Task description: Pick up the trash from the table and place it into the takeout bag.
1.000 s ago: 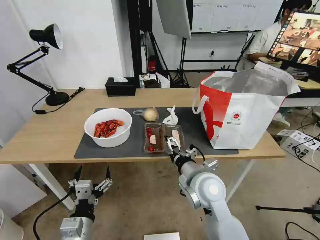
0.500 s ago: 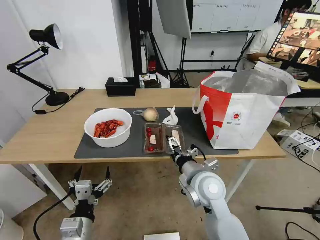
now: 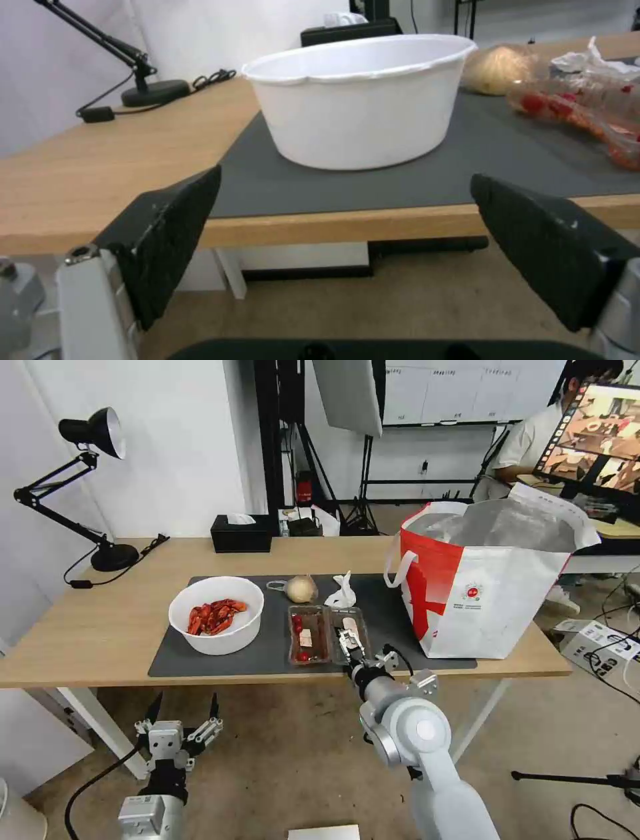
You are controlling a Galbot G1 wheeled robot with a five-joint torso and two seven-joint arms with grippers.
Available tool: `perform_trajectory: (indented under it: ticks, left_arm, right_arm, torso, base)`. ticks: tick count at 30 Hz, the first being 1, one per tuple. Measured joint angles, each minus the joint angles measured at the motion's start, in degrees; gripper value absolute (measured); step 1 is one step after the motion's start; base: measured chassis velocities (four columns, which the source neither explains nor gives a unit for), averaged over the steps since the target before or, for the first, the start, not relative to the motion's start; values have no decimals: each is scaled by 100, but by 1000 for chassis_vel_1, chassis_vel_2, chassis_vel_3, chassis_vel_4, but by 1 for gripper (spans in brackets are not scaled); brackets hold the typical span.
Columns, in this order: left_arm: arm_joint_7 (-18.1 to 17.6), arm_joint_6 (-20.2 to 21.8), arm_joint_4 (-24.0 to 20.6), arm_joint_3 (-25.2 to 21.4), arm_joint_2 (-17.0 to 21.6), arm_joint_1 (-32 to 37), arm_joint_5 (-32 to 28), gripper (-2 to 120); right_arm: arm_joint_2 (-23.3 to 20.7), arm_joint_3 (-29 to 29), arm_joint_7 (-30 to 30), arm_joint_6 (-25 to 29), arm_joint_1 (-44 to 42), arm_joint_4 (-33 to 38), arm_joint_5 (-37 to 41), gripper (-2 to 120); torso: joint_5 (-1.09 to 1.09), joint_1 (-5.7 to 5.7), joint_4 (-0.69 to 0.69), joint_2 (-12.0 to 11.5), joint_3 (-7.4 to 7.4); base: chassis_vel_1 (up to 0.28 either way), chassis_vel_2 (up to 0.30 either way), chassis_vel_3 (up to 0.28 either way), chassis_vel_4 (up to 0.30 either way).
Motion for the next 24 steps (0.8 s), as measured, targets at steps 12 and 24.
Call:
perform_trajectory:
  ticks: [12,24]
  left_arm:
    - [0,-107,-1,8,-33,37,-1,100]
    - [0,-117,-83,7,-43,73,4,100]
  right_arm:
    - [-206,-137,-1052,-34,-53,-74,-1682,100]
    - [-459,-168,-1232,-68,188,49,-1902,100]
  torso:
    - [0,0,0,0,0]
    - [0,0,0,0,0]
  base:
    - [0,0,0,0]
    - [0,0,0,0]
